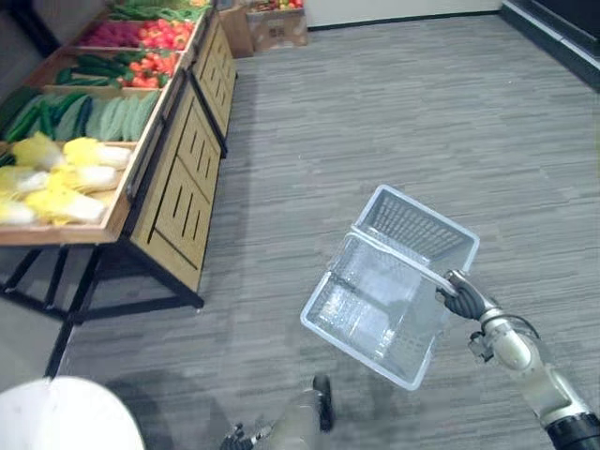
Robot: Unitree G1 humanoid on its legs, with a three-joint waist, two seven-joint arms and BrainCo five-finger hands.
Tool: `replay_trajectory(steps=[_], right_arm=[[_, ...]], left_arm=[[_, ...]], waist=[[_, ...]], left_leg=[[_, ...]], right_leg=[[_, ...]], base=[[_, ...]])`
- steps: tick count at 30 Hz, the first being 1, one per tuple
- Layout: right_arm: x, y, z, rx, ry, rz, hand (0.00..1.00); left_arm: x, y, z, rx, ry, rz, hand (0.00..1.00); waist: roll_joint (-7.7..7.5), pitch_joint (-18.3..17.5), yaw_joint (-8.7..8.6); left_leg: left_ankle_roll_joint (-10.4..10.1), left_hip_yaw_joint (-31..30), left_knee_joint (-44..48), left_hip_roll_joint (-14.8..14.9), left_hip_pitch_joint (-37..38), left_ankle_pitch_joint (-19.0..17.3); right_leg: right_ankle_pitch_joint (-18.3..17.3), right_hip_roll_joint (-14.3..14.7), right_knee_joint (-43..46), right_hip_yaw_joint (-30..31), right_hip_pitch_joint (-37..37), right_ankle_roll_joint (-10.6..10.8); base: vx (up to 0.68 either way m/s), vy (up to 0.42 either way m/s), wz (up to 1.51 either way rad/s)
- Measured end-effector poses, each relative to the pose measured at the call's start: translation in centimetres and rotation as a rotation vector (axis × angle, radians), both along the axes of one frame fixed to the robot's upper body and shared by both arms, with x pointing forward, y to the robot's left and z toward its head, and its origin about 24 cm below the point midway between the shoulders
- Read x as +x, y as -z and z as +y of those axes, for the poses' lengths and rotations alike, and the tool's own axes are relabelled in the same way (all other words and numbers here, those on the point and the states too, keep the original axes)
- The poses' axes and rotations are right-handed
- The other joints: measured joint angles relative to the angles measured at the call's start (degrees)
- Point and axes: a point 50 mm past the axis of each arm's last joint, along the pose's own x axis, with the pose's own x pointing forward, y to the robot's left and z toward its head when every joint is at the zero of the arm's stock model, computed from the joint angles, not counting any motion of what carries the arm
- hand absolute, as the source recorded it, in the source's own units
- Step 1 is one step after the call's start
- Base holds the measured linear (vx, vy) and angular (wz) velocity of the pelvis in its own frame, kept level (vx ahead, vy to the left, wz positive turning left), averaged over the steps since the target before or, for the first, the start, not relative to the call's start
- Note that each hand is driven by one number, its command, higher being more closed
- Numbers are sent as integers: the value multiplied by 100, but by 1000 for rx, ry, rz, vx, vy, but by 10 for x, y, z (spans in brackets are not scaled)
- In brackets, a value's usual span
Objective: Pick vegetable in the basket
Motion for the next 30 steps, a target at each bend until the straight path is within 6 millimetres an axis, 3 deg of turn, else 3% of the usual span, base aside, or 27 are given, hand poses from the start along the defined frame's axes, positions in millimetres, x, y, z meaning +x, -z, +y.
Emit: replay_trajectory(steps=[2,4,5,6,7,8,9,10,11,12,13,14,16,17,18,19,20,22,23,25,26,27,28,29,30], right_arm=[[2,-2,-2,-10,0,-7,100],[5,0,-1,-26,-5,9,100],[5,1,2,-31,-20,18,100],[5,1,4,-43,-41,23,100],[3,6,8,-22,-43,34,100],[3,7,9,-19,-51,37,100],[2,8,11,-12,-54,37,100],[2,8,12,-3,-50,36,100],[-1,13,14,23,-38,48,100],[-5,20,19,50,-29,70,100],[-7,24,21,62,-27,80,100],[-11,30,25,82,-20,102,100],[-17,35,22,83,-9,122,100],[-21,38,22,87,-6,133,100],[-24,39,22,89,-4,141,100],[-25,40,22,90,-3,143,100],[-26,40,21,91,3,145,100],[-26,39,18,82,15,141,100],[-26,39,15,77,22,138,100],[-25,37,9,70,48,128,100],[-27,37,5,66,63,127,100],[-30,38,0,51,81,134,100],[-31,39,-1,47,86,139,100],[-34,40,-5,42,102,145,100],[-33,40,-10,34,120,147,100]], left_arm=[[7,-2,-1,3,9,-31,0],[12,-4,3,10,-19,-43,0],[8,-3,5,12,-32,-36,0],[-2,0,2,4,-41,-4,0],[-14,2,3,6,-44,41,0],[-17,3,1,3,-46,53,0],[-19,5,-6,-12,-50,66,0],[-18,5,-6,-13,-49,65,0],[-19,4,2,15,-32,70,0],[-18,2,11,46,-3,73,0],[-17,0,14,58,7,71,0],[-10,-2,17,73,41,55,0],[-1,-3,12,68,73,29,0],[4,-4,7,61,88,11,0],[10,-5,6,59,101,-5,0],[13,-5,6,61,106,-12,0],[19,-7,6,64,108,-28,0],[26,-8,7,69,112,-46,0],[27,-9,8,73,113,-54,0],[26,-9,9,74,110,-52,0],[22,-8,8,71,107,-42,0],[12,-6,9,68,89,-16,0],[7,-6,12,71,76,-6,0],[1,-5,12,68,55,7,0],[-6,-2,10,55,24,28,0]], waist=[[0,7,-19],[-56,184,115],[-108,199,128],[35,122,118],[30,17,113],[-44,-5,128],[-160,-70,158],[-158,-110,155],[-338,-99,140],[-545,-94,131],[-626,-77,123],[-687,-27,65],[-560,54,-79],[-479,82,-150],[-447,57,-259],[-443,58,-288],[-430,63,-362],[-455,50,-382],[-434,48,-377],[-501,34,-341],[-506,31,-330],[-502,18,-336],[-526,-15,-365],[-459,-56,-399],[-216,-131,-308]], left_leg=[[63,-116,130,-143,-108,-134],[100,167,1482,-46,-577,-511],[-76,255,1542,-33,-636,-702],[-235,382,1038,177,-521,-673],[51,463,936,113,-412,-783],[68,521,785,9,-332,-796],[101,548,354,-201,-179,-747],[102,554,119,-329,-32,-693],[206,531,-298,-602,304,-631],[281,476,-580,-855,684,-676],[309,373,-669,-948,876,-697],[328,143,-753,-1088,1335,-826],[386,-176,-775,-1095,1822,-971],[461,-406,-890,-1106,2172,-1043],[526,-677,-994,-1121,2443,-1113],[517,-791,-1034,-1124,2549,-1134],[477,-1072,-1088,-1122,2737,-1212],[355,-1419,-1095,-1097,2927,-1363],[225,-1617,-1020,-1076,2964,-1498],[66,-1920,-924,-1061,3075,-1717],[-29,-2058,-891,-1058,3183,-1816],[-287,-2195,-736,-973,3389,-2080],[-315,-2222,-617,-935,3435,-2199],[-307,-2300,-361,-795,3437,-2375],[-313,-2409,62,-468,3308,-2406]], right_leg=[[195,22,-108,37,5,-68],[575,-83,-410,20,529,77],[587,-117,-423,44,647,96],[588,39,-390,50,794,97],[535,-26,-276,24,904,36],[535,-118,-48,7,819,36],[541,-279,808,26,326,41],[585,-398,1366,57,47,114],[870,-639,2576,219,-433,528],[1610,-758,3697,575,-895,788],[2093,-750,4296,780,-1150,910],[2189,-590,5843,1040,-1734,929],[1808,-433,6668,896,-2156,315],[1455,-477,6793,622,-2480,-171],[1046,-568,6476,288,-2829,-497],[902,-600,6208,163,-2955,-496],[684,-633,5347,-71,-3157,-441],[718,-545,3570,-183,-3238,-326],[892,-435,2179,-58,-3217,-139],[1186,-355,622,306,-3143,108],[1241,-363,277,436,-3121,147],[1353,-403,271,438,-3026,0],[1494,-399,346,433,-2978,-88],[1966,-379,610,333,-2958,-49],[1825,-172,1071,66,-3015,-334]], base=[[381,158,53],[363,179,45],[276,185,28],[128,145,19],[169,143,15],[310,211,17],[248,143,16],[405,247,32],[368,202,43],[368,202,48],[430,138,60],[457,110,70],[511,99,84],[474,44,98],[472,32,94],[468,1,104],[471,-43,107],[489,-95,104],[527,-173,87],[549,-213,93],[712,-334,120],[734,-362,117],[624,-317,119],[506,-264,83],[640,-336,76]])
